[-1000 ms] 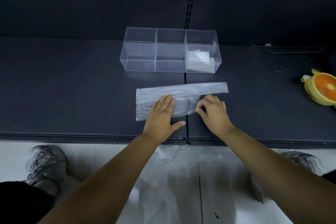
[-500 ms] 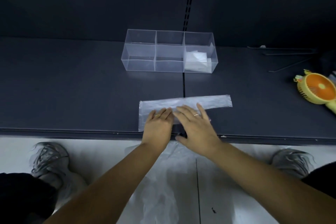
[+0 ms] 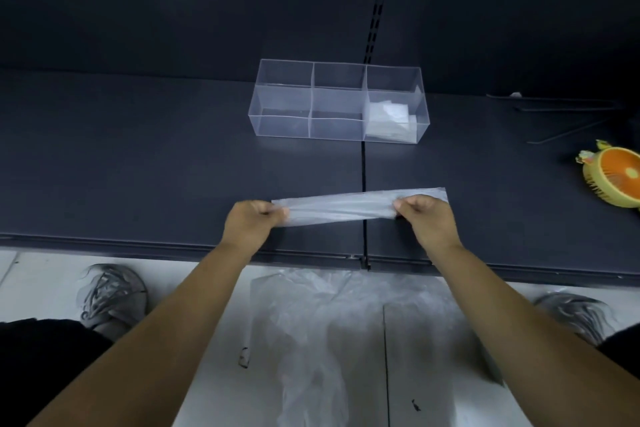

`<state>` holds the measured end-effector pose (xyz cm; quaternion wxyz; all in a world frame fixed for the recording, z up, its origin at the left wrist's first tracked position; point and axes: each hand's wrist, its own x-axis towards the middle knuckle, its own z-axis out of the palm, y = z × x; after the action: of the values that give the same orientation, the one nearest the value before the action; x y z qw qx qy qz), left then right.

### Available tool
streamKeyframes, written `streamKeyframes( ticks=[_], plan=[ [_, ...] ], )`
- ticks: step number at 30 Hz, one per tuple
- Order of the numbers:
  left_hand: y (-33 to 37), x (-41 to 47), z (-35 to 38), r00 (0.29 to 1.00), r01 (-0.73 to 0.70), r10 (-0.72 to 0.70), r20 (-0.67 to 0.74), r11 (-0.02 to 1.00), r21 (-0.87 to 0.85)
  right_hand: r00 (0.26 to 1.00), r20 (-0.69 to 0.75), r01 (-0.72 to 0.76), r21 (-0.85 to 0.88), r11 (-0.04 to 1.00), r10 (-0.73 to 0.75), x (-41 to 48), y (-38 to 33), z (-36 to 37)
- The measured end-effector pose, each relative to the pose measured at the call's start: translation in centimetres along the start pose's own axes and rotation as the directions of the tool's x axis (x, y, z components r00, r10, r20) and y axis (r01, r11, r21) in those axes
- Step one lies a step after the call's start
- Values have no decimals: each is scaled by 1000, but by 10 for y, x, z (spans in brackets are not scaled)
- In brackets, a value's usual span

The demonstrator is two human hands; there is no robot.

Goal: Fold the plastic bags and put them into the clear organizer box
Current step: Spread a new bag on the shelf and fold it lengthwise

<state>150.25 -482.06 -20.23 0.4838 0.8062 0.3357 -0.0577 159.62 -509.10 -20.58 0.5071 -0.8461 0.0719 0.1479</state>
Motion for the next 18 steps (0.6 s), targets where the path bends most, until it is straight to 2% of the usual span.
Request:
streamKeyframes(
  ticks=[2,5,8,11,15,18],
  plan=[
    [-3,2,2,997,34,-35,-73,999,-19,998,-66,-18,-29,999,16,3,-3,7],
    [-1,0,8,986,19,-12,-167,999,40,992,-126,-36,-128,991,20,3,-7,16],
    [2,-3,14,969,10,27,-245,989,150,989,-149,-60,-226,972,26,1,-11,20],
    [1,-5,19,945,2,41,-325,991,131,992,-130,-44,-279,959,8,-1,-12,21],
    [-4,-8,23,906,-22,80,-415,990,143,987,-141,7,-412,911,-72,-7,-6,26],
    [-5,-11,25,872,-56,186,-452,957,286,976,-173,47,-419,907,-130,-9,-1,28]
  ],
)
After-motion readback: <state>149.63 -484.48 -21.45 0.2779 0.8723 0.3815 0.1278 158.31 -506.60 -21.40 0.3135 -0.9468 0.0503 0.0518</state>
